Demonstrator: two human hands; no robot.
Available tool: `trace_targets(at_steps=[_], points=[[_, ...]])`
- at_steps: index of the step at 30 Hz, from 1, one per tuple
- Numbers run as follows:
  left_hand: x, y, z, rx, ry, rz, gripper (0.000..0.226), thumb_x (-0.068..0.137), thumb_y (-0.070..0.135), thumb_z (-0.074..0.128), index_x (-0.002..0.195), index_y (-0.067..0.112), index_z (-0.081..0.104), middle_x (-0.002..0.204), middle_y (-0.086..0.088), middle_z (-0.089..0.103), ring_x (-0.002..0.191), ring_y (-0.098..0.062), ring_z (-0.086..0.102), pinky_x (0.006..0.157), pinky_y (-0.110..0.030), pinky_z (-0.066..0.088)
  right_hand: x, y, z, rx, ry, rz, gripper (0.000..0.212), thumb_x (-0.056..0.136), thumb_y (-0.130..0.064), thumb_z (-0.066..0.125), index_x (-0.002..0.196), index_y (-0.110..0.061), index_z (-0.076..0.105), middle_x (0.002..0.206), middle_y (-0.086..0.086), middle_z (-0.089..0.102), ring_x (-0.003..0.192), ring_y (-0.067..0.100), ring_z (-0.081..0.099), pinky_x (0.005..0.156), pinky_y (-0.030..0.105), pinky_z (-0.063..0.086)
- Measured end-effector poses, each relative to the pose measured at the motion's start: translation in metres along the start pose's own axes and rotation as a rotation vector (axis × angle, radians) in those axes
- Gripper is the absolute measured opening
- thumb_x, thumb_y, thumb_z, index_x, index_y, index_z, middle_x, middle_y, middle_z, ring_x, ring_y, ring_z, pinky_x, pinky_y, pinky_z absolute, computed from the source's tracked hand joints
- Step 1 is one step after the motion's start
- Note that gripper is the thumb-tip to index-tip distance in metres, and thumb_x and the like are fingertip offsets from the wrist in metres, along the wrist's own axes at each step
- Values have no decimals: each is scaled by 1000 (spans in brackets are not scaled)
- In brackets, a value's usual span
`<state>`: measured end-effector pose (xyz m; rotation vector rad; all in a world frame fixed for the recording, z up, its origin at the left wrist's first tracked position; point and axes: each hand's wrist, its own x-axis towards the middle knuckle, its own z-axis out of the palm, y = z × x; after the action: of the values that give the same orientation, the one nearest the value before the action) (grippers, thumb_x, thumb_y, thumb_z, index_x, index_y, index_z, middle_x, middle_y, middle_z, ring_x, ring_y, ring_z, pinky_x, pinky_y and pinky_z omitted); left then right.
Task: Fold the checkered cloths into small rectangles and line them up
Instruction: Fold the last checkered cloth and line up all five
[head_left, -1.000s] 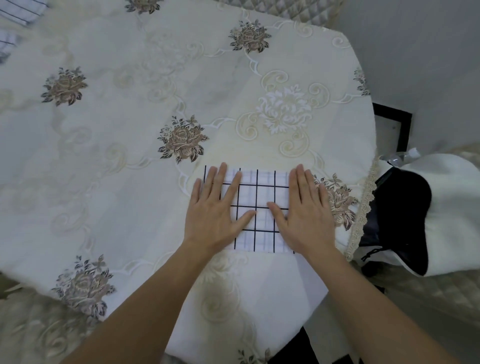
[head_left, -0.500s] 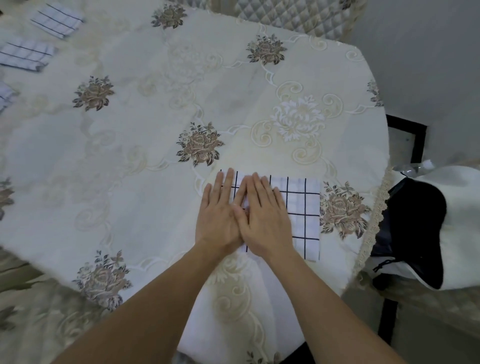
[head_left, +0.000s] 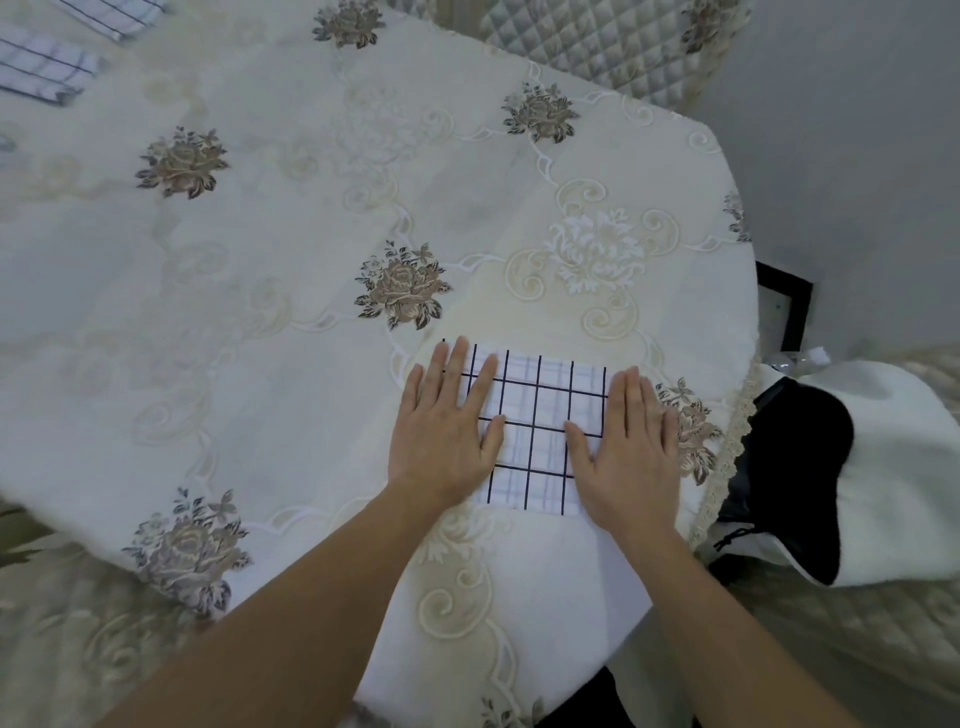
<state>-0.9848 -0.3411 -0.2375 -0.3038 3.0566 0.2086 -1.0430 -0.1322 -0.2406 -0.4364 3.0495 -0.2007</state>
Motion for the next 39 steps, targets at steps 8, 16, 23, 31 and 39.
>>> trace_targets(at_steps=[8, 16, 23, 31, 39], points=[[6, -7, -27, -129, -134, -9, 73, 100, 54, 27, 159, 23, -4, 167, -3, -7, 153, -20, -9, 124, -44, 8, 4, 27, -30, -123, -109, -133, 84, 98, -67, 16, 157, -7, 20, 163, 12, 24, 150, 30, 24, 119, 54, 21], [-35, -1, -45, -259, 138, -740, 36, 91, 30, 61, 122, 12, 62, 122, -8, 58, 110, -31, 55, 88, -45, 46, 132, -14, -65, 89, -104, -849, 41, 90, -26, 65, 127, -9, 62, 120, 14, 63, 111, 37, 59, 93, 51, 49], [-34, 36, -53, -259, 117, -935, 39, 89, 43, 63, 119, 18, 61, 114, -4, 56, 102, -26, 55, 82, -39, 42, 183, -114, -69, -98, -377, -1616, 37, 83, -28, 78, 116, -16, 69, 111, 9, 67, 101, 33, 63, 84, 46, 51], [-25, 45, -44, -277, 139, -999, 39, 89, 43, 65, 120, 21, 60, 114, -2, 56, 103, -24, 53, 82, -36, 40, 169, -173, -66, -342, -584, -1808, 43, 87, -44, 69, 123, -25, 58, 117, -1, 53, 107, 21, 52, 87, 40, 47], [-28, 41, -39, -356, 174, -984, 38, 85, 38, 71, 116, 20, 61, 112, -1, 55, 101, -24, 51, 82, -34, 39, 164, -188, -61, -442, -765, -1724, 41, 84, -39, 73, 113, -18, 52, 98, -3, 54, 91, 19, 51, 77, 36, 46]])
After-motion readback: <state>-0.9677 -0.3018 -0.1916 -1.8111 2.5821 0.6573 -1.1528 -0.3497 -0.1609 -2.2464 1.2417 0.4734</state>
